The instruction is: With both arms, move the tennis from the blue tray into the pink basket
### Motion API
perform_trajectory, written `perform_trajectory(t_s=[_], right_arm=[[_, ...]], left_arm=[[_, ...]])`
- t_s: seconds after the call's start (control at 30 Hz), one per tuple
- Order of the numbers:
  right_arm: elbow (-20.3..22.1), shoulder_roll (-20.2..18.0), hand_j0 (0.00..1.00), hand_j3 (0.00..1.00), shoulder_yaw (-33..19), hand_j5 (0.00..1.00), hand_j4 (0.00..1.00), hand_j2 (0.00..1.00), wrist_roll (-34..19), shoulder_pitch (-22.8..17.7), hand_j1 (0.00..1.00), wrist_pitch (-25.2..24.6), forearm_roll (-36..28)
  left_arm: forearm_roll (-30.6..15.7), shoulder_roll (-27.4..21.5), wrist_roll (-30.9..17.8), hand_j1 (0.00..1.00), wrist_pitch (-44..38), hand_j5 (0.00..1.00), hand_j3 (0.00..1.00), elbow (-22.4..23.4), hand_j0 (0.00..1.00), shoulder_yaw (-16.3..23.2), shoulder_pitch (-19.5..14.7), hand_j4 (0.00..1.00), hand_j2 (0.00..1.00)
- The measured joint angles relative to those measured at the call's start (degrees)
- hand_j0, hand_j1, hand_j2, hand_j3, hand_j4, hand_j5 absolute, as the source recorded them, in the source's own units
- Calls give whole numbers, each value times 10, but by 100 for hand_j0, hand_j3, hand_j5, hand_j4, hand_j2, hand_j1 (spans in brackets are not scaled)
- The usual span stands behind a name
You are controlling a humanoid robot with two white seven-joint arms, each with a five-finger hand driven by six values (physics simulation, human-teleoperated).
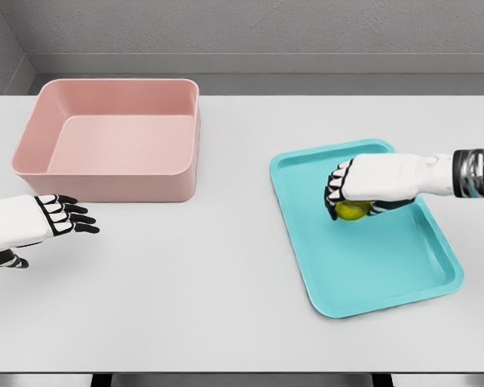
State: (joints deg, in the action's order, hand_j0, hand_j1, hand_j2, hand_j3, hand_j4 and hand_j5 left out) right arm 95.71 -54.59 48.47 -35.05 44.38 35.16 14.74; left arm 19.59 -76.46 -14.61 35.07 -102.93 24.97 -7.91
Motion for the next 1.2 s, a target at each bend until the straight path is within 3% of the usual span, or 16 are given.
perform_trajectory(t_s=[0.57, 0.9, 1.2], right_arm=[[13, 96, 48, 48, 8, 48, 48, 48, 0, 30, 48, 0, 22], [9, 183, 46, 46, 31, 46, 46, 46, 0, 46, 46, 0, 63], [-59, 268, 46, 46, 57, 46, 46, 46, 0, 62, 46, 1, 94]], left_arm=[[1, 1, 0, 100, 0, 100, 100, 2, 100, 0, 1, 100, 100], [4, 3, 0, 100, 0, 100, 100, 3, 100, 1, 2, 100, 100], [4, 3, 0, 100, 0, 100, 100, 3, 100, 1, 2, 100, 100]])
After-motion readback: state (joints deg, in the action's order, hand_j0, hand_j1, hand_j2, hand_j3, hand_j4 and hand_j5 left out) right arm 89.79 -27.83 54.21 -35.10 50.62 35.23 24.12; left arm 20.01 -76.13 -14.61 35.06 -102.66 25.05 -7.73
